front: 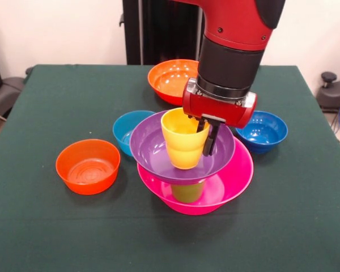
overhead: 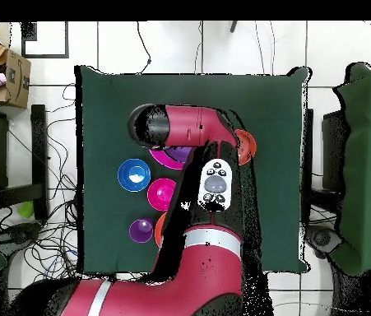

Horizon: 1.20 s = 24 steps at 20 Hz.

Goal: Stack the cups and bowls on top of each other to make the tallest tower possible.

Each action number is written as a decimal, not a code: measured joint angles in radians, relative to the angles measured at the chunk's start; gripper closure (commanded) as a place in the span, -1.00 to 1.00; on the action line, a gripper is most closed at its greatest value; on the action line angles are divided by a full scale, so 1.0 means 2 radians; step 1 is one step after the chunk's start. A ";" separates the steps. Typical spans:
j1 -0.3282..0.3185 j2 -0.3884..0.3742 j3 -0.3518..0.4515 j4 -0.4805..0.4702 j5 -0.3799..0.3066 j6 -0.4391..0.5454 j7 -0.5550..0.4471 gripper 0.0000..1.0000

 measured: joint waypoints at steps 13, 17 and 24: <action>0.000 0.000 -0.001 0.015 0.000 0.000 0.000 1.00; 0.000 0.000 -0.001 0.021 0.000 -0.006 0.000 1.00; 0.000 0.000 -0.003 0.030 0.000 -0.024 0.000 1.00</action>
